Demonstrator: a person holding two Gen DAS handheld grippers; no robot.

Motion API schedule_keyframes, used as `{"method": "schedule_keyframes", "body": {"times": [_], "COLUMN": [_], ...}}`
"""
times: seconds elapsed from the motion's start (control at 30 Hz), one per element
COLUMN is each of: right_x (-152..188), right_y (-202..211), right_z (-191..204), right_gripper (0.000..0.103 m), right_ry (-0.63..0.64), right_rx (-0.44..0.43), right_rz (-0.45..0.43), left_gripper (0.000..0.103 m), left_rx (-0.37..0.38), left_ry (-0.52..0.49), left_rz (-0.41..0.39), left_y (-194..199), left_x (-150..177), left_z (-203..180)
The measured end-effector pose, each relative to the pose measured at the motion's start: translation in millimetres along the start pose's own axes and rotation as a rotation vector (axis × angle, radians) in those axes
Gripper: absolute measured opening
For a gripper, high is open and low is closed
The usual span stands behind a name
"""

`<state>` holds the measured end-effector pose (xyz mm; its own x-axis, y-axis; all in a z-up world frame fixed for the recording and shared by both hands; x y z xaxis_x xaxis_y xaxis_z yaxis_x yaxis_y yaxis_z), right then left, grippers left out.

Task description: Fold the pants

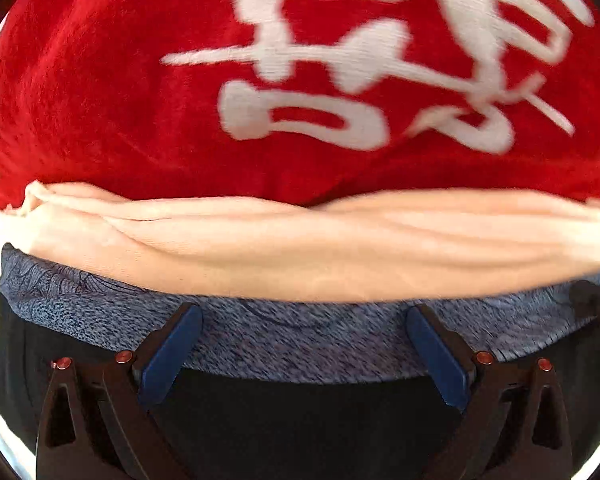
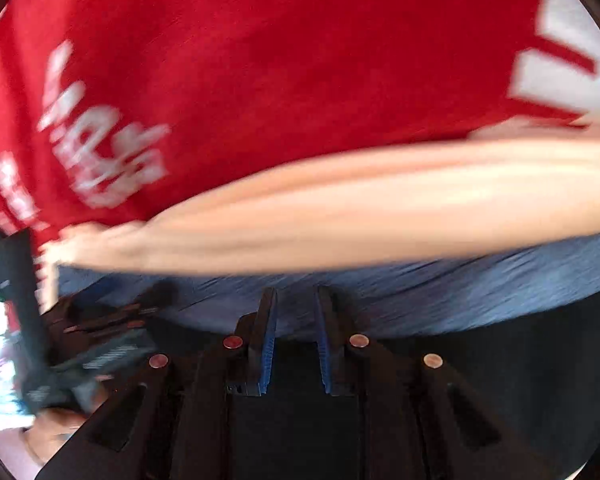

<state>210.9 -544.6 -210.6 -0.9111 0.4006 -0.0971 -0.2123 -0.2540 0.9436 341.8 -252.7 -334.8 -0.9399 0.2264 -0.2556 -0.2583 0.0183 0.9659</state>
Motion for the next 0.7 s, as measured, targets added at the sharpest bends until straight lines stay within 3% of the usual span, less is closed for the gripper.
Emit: {"method": "schedule_keyframes", "body": {"times": [0.07, 0.17, 0.27, 0.37, 0.5, 0.63, 0.7], "right_x": [-7, -9, 1, 20, 49, 70, 76], "right_y": [6, 26, 58, 84, 101, 126, 141], "right_z": [-17, -32, -56, -90, -140, -191, -207], "right_gripper": [0.020, 0.024, 0.058, 0.059, 0.059, 0.059, 0.059], "right_ry": [-0.028, -0.023, -0.065, -0.100, -0.139, -0.236, -0.304], "right_rx": [0.014, 0.136, 0.161, 0.226, 0.299, 0.377, 0.377], "right_rz": [-0.011, -0.038, -0.092, -0.103, -0.055, -0.057, -0.069], "left_gripper": [0.103, 0.103, 0.103, 0.103, 0.103, 0.103, 0.103], "left_rx": [-0.032, -0.060, -0.009, 0.031, 0.099, 0.094, 0.067], "left_ry": [-0.008, 0.004, 0.001, -0.054, -0.114, -0.138, -0.134], "left_rz": [0.001, 0.025, 0.026, 0.023, 0.050, 0.111, 0.054], "left_y": [-6, 1, 21, 41, 52, 39, 43], "left_x": [-13, -16, -12, 6, 38, 63, 66], "left_z": [16, 22, 9, -18, -68, -97, -101]}}
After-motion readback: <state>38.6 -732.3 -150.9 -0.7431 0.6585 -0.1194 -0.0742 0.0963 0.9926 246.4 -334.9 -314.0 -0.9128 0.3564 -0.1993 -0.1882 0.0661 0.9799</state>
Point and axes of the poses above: each gripper's, at about its wrist camera, not at the fingertips, and y roughly against the way its jaws point, z to its left, x to its underside, the point moved 4 cm from there along -y, roughly the way its jaws point
